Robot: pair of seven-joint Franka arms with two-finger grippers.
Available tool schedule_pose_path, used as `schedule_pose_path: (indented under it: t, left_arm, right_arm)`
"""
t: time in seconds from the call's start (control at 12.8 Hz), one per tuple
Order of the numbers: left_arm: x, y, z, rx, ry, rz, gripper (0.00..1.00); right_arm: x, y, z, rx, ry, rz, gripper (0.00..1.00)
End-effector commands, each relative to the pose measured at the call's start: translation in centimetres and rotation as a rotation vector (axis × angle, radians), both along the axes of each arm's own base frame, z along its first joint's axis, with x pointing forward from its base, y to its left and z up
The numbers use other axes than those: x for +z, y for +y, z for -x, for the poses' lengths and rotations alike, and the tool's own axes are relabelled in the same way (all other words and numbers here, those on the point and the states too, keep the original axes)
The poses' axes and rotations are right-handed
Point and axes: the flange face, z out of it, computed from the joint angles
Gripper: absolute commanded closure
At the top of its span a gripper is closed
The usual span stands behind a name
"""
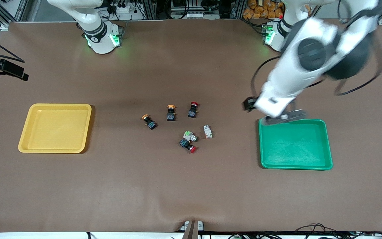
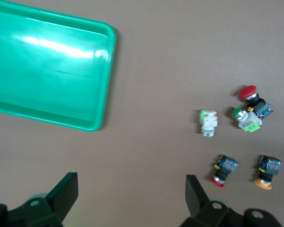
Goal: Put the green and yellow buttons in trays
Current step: 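Reach the left gripper to the white-orange button and grasp it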
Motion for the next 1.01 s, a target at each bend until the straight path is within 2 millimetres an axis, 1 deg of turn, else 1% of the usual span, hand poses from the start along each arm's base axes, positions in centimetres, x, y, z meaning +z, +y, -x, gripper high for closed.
schedule_pose_path:
  t: [0.0,0.08,0.16,0.31,0.39,0.47,0.62,0.7,0.86,0.94]
  left_arm:
    - [-5.5,-4.4,-0.6,0.041,-0.026,-0.014,0.00]
    - [-7.6,-6.3,-0.1,0.052,-0.033,-0.017,0.00]
    - [-10.0,-8.0,0.3,0.067,-0.039,-0.015,0.00]
    - [-14.4,-10.9,1.1,0.078,-0.056,-0.006,0.00]
    - [-16.5,-12.0,1.6,0.075,-0.073,-0.021,0.00]
    - [-18.4,-12.5,1.7,0.098,-0.095,-0.033,0.00]
    - [-21.4,-12.9,1.4,0.152,-0.104,-0.004,0.00]
    - [-22.8,-13.5,1.6,0.148,-0.104,0.015,0.00]
    - [-25.2,-13.9,2.0,0.140,-0.092,0.028,0.00]
    - [-26.0,-14.2,2.1,0.138,-0.090,0.039,0.00]
  right_arm:
    - [0.4,-0.3,0.1,-0.006,0.000,0.010,0.00]
    - [0.4,-0.2,0.1,-0.005,0.000,0.010,0.00]
    - [0.4,0.0,0.0,-0.002,-0.002,0.010,0.00]
    - [0.5,0.0,0.0,0.000,-0.002,0.010,0.00]
    - [0.5,0.0,0.1,-0.001,-0.002,0.010,0.00]
    - [0.5,0.0,0.1,-0.002,-0.002,0.010,0.00]
    - [0.5,0.2,0.0,0.002,-0.002,0.010,0.00]
    - [0.5,0.2,0.0,0.003,-0.002,0.008,0.00]
    - [0.5,0.1,0.1,0.000,0.000,0.008,0.00]
    - [0.5,0.1,0.0,0.002,-0.002,0.010,0.00]
